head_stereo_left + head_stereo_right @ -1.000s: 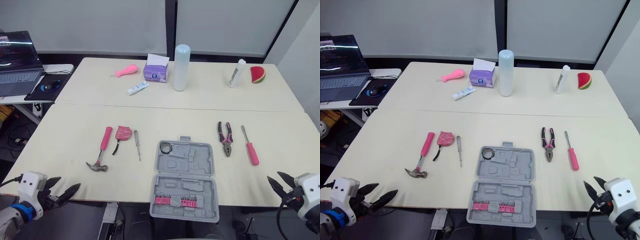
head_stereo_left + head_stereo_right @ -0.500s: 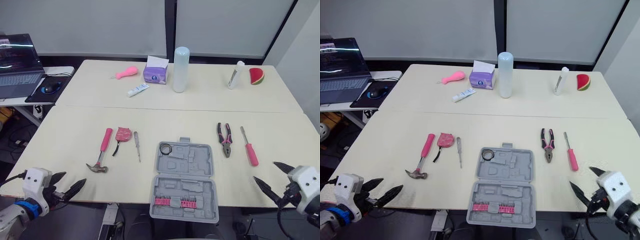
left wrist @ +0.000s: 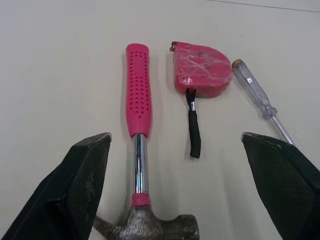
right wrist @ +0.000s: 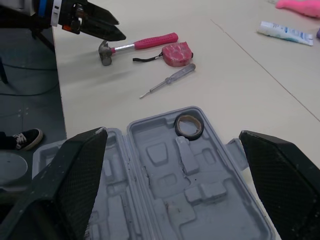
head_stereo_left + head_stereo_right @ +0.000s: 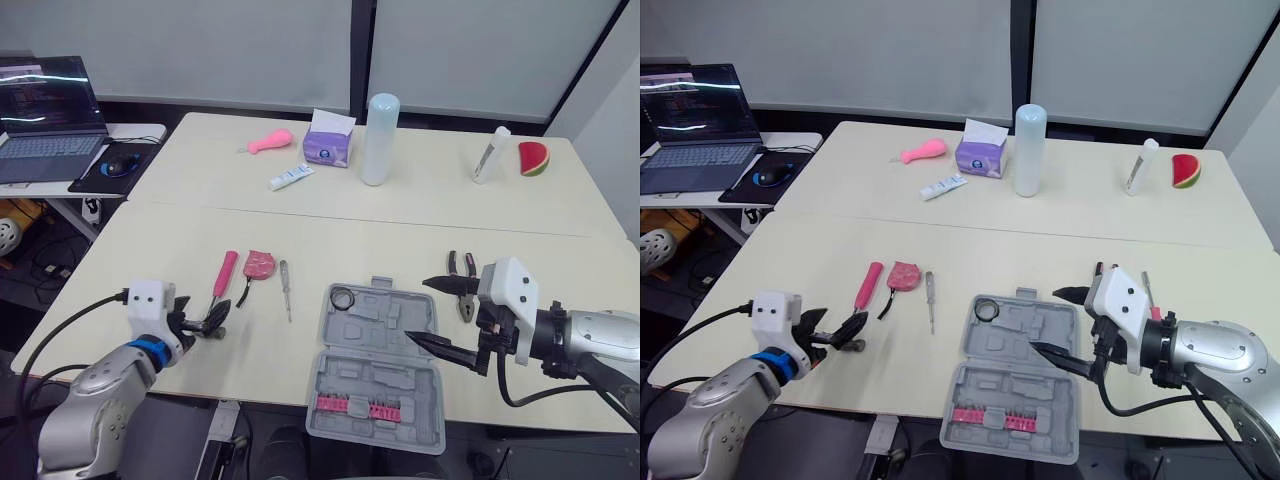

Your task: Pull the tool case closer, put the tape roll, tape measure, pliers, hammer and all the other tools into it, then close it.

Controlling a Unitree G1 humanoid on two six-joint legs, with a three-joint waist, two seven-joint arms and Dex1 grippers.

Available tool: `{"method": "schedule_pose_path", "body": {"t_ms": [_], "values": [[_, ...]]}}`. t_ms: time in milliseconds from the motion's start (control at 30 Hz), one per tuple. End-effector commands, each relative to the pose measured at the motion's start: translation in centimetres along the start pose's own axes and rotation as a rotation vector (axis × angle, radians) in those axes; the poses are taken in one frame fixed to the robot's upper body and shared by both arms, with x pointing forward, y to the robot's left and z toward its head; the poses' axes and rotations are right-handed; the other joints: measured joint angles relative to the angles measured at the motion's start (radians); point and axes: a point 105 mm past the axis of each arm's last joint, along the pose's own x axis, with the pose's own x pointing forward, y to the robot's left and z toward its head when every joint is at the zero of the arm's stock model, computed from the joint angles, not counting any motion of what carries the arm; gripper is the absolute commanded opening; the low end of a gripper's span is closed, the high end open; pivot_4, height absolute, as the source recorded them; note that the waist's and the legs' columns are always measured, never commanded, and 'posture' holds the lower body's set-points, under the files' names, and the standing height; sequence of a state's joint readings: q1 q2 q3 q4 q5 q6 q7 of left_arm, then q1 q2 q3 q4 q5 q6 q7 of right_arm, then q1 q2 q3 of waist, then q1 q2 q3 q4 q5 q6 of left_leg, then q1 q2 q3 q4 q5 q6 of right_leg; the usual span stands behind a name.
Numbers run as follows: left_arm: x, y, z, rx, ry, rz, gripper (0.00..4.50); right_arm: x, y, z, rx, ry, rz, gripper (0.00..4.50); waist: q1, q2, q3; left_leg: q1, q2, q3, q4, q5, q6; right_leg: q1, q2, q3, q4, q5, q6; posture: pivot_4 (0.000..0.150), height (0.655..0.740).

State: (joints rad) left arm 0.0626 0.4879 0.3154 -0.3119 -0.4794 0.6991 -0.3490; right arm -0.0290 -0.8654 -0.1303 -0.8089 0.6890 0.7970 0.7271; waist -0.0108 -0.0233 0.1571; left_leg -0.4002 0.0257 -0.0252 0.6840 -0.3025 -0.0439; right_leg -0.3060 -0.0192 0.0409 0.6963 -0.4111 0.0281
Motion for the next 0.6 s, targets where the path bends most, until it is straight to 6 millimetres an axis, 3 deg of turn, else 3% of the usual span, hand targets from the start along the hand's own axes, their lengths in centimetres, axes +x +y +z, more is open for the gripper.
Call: {"method": "schedule_pose_path", "body": {"t_ms": [33,200,300,600], "values": [[1.0,-0.5,0.4,0.026,0.007,0.009,3.98,0.2,0.3,0.4,-0.034,-0.017,0.023,4.5,0.004,0.0,0.0,0.0,0.0,0.0,0.0,0.0,0.0,0.0,0.0,0.0,0.0,0.0,0.0,0.15,0.7161],[3.1,-1.7,0.3,0.014,0.047,0.0,3.98,0.6,0.1,0.5,-0.041,-0.027,0.034,4.5,0.004,0.0,0.0,0.002,0.001,0.0,0.0,0.0,0.0,0.0,0.001,0.0,0.002,0.0,0.0,0.15,0.7161],[4.1,-1.1,0.1,-0.005,0.087,0.073,3.98,0.8,0.0,0.5,-0.039,-0.029,0.036,4.5,0.006,0.0,0.0,0.001,0.0,-0.001,0.001,0.0,0.0,0.001,0.001,-0.001,0.001,0.0,0.0,0.15,0.7161],[7.1,-2.3,-0.2,0.021,0.148,0.05,3.98,1.0,0.2,0.4,-0.042,-0.027,0.051,4.5,0.007,0.0,0.0,0.001,0.0,0.0,0.002,0.001,-0.001,0.001,0.001,-0.001,0.001,0.0,0.0,0.15,0.7161]]}}
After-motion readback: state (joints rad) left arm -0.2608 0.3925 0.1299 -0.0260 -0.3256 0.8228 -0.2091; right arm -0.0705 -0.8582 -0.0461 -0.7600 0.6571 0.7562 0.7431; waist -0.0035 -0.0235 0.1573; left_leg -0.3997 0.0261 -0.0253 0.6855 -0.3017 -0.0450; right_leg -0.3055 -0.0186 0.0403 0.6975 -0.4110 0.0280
